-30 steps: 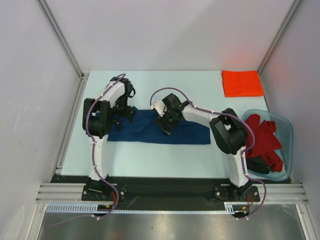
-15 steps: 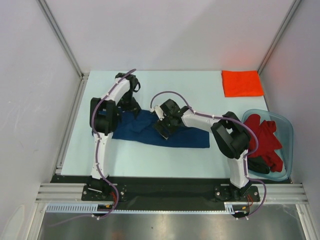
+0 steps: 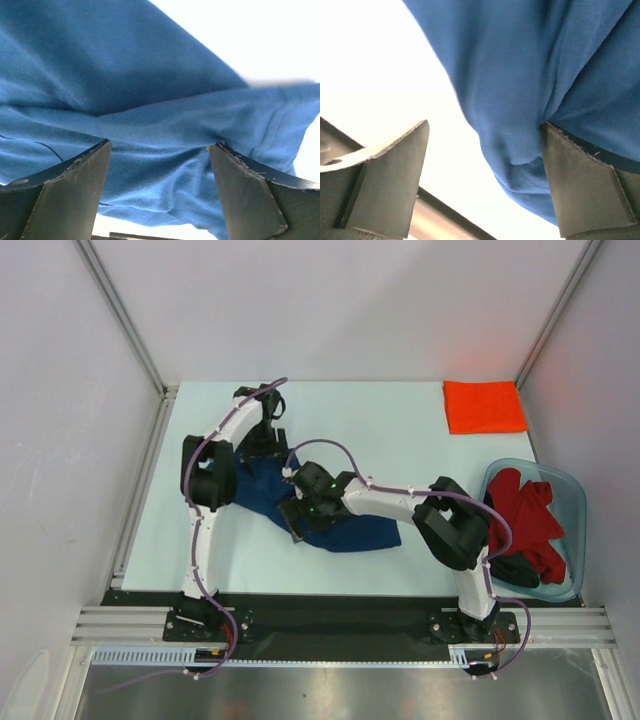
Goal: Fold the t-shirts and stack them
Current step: Fold the tshirt
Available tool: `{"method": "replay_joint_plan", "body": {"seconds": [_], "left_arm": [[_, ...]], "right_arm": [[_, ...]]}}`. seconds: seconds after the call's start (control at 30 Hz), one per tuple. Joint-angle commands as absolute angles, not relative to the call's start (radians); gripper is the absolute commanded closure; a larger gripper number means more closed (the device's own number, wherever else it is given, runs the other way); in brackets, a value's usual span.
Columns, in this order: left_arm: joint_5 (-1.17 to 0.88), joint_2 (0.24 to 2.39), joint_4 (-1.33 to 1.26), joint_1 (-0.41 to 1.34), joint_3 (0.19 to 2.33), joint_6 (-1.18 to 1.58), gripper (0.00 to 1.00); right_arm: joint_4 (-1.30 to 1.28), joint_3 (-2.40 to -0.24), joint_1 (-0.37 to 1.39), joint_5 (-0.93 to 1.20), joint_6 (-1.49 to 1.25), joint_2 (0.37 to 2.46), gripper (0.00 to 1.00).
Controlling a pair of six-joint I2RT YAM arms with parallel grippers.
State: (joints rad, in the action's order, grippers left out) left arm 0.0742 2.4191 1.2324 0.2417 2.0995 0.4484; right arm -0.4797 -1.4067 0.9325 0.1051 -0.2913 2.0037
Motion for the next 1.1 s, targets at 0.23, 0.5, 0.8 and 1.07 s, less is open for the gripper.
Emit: {"method": "replay_joint_plan", "body": {"seconds": [0.23,0.5,0.8,1.07], "left_arm": [[0.141,2.249,1.032,0.279,2.1,0.359,0.1],[0.254,1.97,1.135,0.279,1.932,0.674,0.09],[0.262,2.022,1.251,0.285,1.853,1.051,0.09],[0.219,2.147,1.278,0.276,1.93,1.154,0.07]], "right_arm": [[-0.679,-1.462,1.019,0.212,-0.411,1.987,0.05],[-0.81,-1.431,0.971,-0.049,-0.151,1.806,0.02],[-0.709,-1.234,0.905,-0.011,0.17,1.643,0.04],[-0.683,-1.253,0.796,0.204,0.317,1.738,0.12]]}}
